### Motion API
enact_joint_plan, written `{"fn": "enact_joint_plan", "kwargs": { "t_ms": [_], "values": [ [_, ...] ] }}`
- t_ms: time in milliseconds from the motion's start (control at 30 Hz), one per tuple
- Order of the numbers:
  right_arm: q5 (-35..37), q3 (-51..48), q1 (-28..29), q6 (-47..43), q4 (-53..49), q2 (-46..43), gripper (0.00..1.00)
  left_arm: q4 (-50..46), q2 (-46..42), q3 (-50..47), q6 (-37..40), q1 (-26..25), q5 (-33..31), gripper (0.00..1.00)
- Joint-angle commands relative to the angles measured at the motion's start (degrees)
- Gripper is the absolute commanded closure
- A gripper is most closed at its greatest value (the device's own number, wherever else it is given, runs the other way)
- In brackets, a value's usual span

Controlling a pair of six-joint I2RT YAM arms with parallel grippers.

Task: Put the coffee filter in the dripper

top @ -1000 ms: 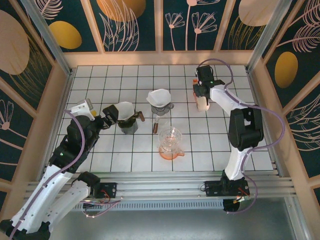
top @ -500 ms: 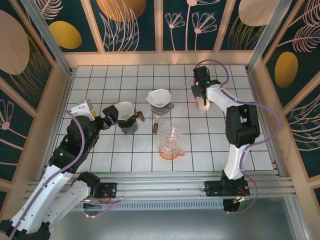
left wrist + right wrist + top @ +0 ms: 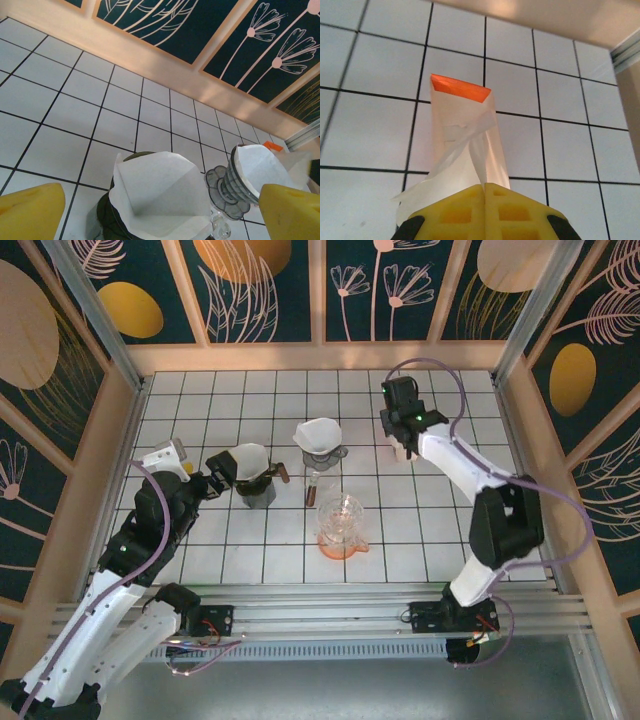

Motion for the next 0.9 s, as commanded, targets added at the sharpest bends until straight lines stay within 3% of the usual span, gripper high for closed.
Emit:
{"fn": "enact_joint_plan", "kwargs": {
  "t_ms": [0,267,467,867],
  "values": [
    [5.46,-3.80,3.28,5.07,-3.98,-7.40,1.00,-0.11,-0.70,-0.20,0.40,0.37,-0.23,0.01],
    [5.34,-3.59,16.64,16.53,-20.92,-21.99,1.00,-0.44,-0.61,0.88,1.96,0.40,0.32,0.01],
    [-6.76,6.47,22.51,24.69,-37.60,-24.53,1.00,-0.29,0.21,2.01,2.91,0.43,1.65,0.01],
    [-32.30,17.32,22.62,32.67,-51.79,-19.23,1.00,1.48,1.39,1.28,3.10,0.40,5.31,0.01]
  ]
}}
